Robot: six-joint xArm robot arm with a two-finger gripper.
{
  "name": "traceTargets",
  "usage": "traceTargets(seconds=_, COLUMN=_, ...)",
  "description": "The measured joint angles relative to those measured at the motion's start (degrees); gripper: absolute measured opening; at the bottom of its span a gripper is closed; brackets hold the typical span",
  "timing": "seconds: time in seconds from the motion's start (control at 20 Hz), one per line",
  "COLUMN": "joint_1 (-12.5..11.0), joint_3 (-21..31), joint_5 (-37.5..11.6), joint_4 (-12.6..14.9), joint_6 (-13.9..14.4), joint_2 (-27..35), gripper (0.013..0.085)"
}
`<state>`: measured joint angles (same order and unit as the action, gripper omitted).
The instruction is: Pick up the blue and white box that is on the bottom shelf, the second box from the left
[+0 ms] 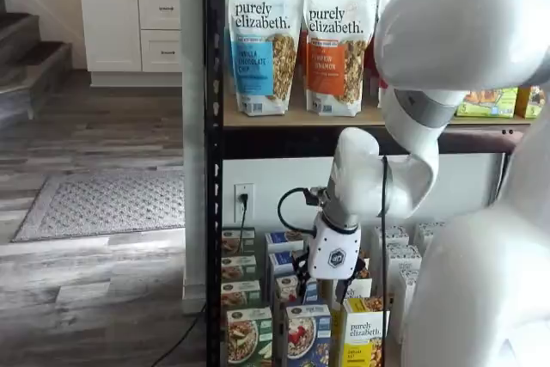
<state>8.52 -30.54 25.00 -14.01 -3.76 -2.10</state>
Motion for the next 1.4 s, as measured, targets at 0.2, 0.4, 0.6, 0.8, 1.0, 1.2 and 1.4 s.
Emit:
traceTargets(seconds=0.2, joint_1=-0.42, joint_3=-2.11, joint_5=-0.57, joint_4=2.18, joint_6=1.49, joint_2=3.50, gripper=0.0850)
traceTargets(seconds=0.4, joint_1=-0.77, joint_3=-3.64, joint_5=-1.65, joint_4=4.44, joint_6=3.11, joint_2=6.47, gripper=0.0850)
traceTargets(seconds=0.6, joint_1=-1.08, joint_3=-4.54, joint_5=-3.13, joint_4=5.16, joint_6=3.35, joint_2=8.94, gripper=0.0850)
traceTargets(seconds=0.8, joint_1=-1.50, joint_3=-4.92, joint_5=-4.90, joint_4=4.49, joint_6=2.16, joint_2=11.17, gripper=0.0850)
traceTargets(seconds=1.0, joint_1=-2.01, joint_3=-5.06, joint_5=-6.28, joint_4=3.36, joint_6=0.50, joint_2=12.87, gripper=0.0850)
traceTargets(seconds=1.2, joint_1=-2.41, joint_3=-5.38, joint_5=-7.21, joint_4=3.37, joint_6=0.02, joint_2=14.25, gripper=0.0850)
traceTargets(seconds=1.4, joint_1=-2.52, joint_3=-5.85, joint_5=-7.98, joint_4=3.27, joint_6=-0.24, joint_2=15.41, gripper=0.0850)
